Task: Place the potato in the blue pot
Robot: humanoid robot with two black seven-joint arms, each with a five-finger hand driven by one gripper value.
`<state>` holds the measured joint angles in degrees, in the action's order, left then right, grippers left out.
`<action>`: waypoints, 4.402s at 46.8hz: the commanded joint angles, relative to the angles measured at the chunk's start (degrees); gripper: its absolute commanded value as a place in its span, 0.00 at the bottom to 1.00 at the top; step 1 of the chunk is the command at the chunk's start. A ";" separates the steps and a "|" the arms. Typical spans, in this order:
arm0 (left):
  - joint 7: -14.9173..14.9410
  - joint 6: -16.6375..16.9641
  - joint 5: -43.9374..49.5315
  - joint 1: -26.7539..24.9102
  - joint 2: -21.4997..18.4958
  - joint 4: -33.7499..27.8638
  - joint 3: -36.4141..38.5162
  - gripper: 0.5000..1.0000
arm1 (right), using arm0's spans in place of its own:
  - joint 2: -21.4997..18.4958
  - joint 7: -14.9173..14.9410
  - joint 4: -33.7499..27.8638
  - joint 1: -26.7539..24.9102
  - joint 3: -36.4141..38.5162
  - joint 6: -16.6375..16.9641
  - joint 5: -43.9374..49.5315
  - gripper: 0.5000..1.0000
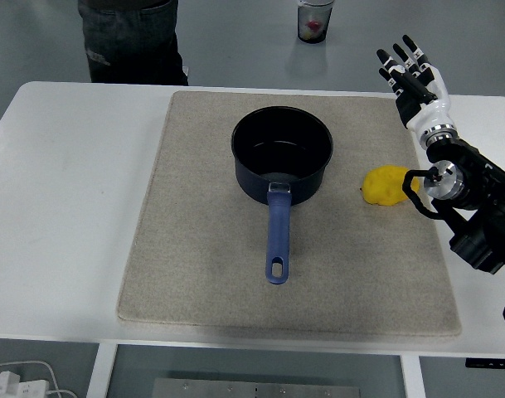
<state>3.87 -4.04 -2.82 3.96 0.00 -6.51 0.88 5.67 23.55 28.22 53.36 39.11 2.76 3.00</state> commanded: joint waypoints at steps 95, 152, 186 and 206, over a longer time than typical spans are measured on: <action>0.00 0.00 0.01 0.00 0.00 0.09 -0.09 0.99 | 36.70 11.45 29.44 1.31 -31.81 5.69 51.58 0.63; 0.00 0.00 0.01 0.00 0.00 0.18 -0.09 0.99 | 28.52 11.45 22.85 1.92 -35.68 0.41 54.75 0.60; 0.00 0.00 0.01 -0.09 0.00 0.27 -0.09 0.99 | 27.91 11.45 22.41 0.43 -36.12 -0.47 54.66 0.27; 0.00 0.00 0.01 0.00 0.00 0.18 -0.09 0.99 | 27.38 11.45 22.41 0.43 -35.86 -0.12 54.22 0.32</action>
<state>3.87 -4.03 -2.81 3.94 0.00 -6.32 0.79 33.06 34.98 50.62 53.78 3.21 2.52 57.45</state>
